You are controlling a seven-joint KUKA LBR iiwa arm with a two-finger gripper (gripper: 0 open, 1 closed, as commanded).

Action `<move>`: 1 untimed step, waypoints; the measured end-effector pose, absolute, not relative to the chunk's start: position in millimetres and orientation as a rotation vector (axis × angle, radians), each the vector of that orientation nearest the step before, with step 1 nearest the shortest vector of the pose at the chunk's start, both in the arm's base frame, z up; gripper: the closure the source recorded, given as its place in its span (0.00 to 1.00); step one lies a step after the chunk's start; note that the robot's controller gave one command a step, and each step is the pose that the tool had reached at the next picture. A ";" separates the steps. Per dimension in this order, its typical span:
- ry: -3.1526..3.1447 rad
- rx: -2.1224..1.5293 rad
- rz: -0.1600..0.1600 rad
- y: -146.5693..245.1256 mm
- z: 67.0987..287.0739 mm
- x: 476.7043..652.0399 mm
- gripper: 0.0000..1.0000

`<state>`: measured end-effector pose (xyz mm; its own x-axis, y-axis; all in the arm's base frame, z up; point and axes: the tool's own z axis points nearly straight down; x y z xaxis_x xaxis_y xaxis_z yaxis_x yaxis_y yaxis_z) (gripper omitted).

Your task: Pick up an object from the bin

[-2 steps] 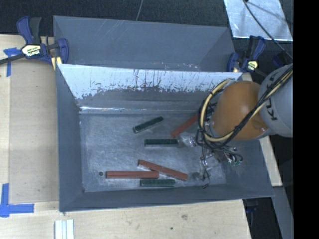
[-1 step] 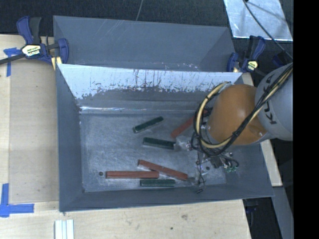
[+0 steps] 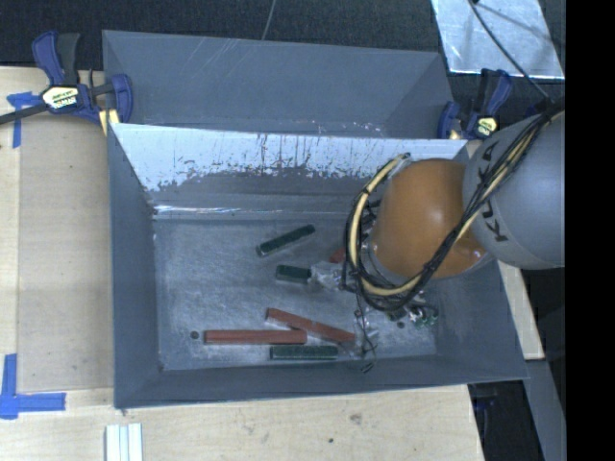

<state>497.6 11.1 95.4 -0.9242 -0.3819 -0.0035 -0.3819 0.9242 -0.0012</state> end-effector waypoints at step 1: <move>3.068 -0.655 0.000 45.0 121.4 487.1 0.00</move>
Offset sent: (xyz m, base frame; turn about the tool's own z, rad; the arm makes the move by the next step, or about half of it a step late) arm -0.0140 0.0264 -0.0254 0.0369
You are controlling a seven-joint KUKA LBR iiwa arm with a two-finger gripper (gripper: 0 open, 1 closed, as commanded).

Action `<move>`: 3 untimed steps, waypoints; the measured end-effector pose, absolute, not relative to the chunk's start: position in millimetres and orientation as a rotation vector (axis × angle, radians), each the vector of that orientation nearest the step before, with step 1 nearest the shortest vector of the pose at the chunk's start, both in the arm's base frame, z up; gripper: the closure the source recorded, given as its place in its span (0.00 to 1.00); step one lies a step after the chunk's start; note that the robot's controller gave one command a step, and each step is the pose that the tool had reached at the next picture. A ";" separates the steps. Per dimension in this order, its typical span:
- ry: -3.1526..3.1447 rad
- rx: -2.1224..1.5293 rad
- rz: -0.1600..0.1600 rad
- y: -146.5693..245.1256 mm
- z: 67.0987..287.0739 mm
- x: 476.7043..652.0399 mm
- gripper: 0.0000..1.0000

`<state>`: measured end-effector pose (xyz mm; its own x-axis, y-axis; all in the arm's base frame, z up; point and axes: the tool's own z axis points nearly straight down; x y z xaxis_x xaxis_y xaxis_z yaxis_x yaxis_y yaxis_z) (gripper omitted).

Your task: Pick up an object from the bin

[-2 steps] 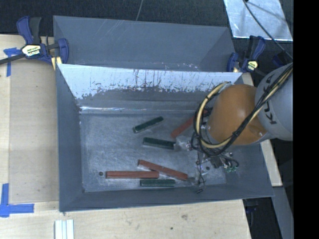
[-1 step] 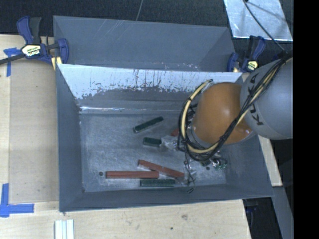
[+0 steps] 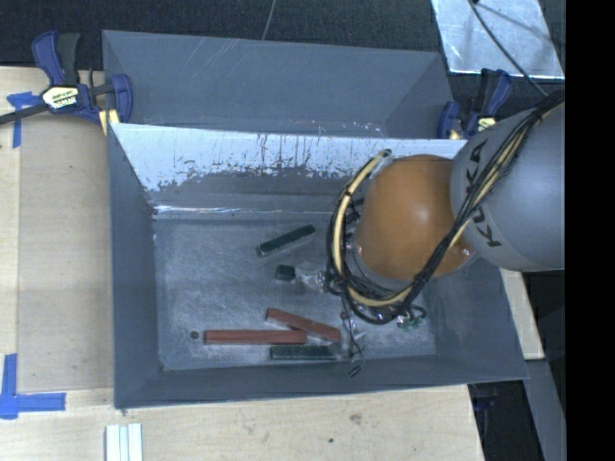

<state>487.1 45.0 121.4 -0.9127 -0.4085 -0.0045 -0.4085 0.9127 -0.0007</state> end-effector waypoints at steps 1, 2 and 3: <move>3.086 -0.553 -0.002 36.9 72.7 485.7 1.00; 3.086 -0.553 -0.002 36.9 72.8 485.7 1.00; 3.086 -0.547 -0.002 28.7 249.6 499.1 1.00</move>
Offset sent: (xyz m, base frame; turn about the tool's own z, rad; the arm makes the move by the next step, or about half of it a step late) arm 0.0000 0.0000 0.0000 0.0000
